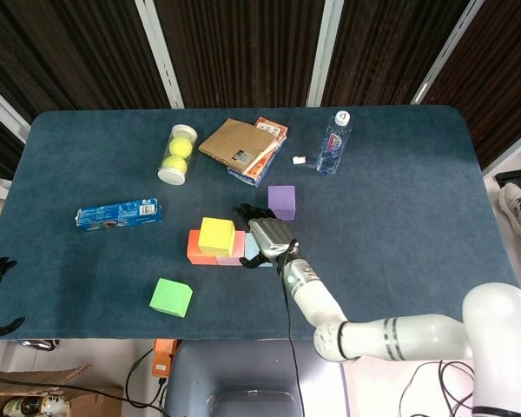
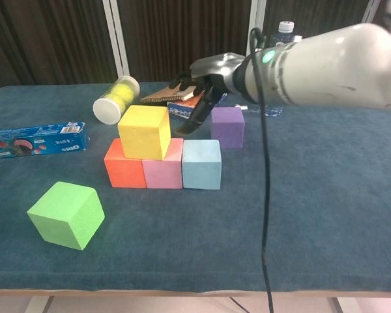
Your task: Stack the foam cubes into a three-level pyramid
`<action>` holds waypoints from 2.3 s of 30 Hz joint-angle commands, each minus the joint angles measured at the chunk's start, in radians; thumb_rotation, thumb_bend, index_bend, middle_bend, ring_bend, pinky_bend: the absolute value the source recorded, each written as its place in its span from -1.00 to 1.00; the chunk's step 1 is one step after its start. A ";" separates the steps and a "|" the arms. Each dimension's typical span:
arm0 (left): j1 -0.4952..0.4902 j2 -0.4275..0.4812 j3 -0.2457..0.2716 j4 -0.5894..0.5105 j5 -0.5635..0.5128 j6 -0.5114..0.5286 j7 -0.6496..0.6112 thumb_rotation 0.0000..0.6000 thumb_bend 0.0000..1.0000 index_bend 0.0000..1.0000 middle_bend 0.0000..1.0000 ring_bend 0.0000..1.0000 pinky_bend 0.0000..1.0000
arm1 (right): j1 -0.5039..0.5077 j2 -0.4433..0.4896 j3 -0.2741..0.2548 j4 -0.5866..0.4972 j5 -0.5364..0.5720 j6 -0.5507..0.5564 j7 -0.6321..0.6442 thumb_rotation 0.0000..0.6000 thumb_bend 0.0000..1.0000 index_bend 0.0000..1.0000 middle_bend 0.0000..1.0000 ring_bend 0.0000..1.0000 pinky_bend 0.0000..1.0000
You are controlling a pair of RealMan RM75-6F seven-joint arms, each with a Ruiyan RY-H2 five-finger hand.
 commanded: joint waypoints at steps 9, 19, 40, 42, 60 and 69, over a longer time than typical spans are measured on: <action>-0.063 -0.029 0.085 -0.093 0.261 -0.028 0.071 1.00 -0.96 -0.87 -0.99 -0.99 -0.90 | -0.511 0.511 -0.321 -0.311 -0.778 0.188 0.355 1.00 -0.59 -1.00 -1.00 -1.00 -0.98; -0.191 -0.092 0.033 -0.188 0.161 -0.243 0.245 1.00 -0.91 -0.89 -1.00 -1.00 -0.92 | -0.618 0.671 -0.353 -0.221 -0.984 0.138 0.643 1.00 -0.59 -1.00 -1.00 -1.00 -1.00; -0.401 -0.255 -0.048 -0.193 -0.122 -0.537 0.324 1.00 -0.79 -0.81 -1.00 -1.00 -0.92 | -0.618 0.680 -0.294 -0.102 -1.028 -0.055 0.831 1.00 -0.59 -1.00 -1.00 -1.00 -1.00; -0.415 -0.275 -0.050 -0.178 -0.132 -0.546 0.323 1.00 -0.79 -0.74 -1.00 -1.00 -0.92 | -0.622 0.681 -0.292 -0.095 -1.037 -0.060 0.842 1.00 -0.59 -1.00 -1.00 -1.00 -1.00; -0.451 -0.358 -0.064 -0.157 -0.248 -0.530 0.338 1.00 -0.81 -0.10 -0.74 -0.94 -0.92 | -0.643 0.706 -0.282 -0.055 -1.107 -0.099 0.932 1.00 -0.59 -1.00 -1.00 -1.00 -1.00; -0.470 -0.387 -0.091 -0.265 -0.347 -0.491 0.371 1.00 -0.80 -0.06 -0.52 -0.75 -0.62 | -0.647 0.703 -0.268 0.009 -1.131 -0.114 1.052 1.00 -0.59 -1.00 -1.00 -1.00 -1.00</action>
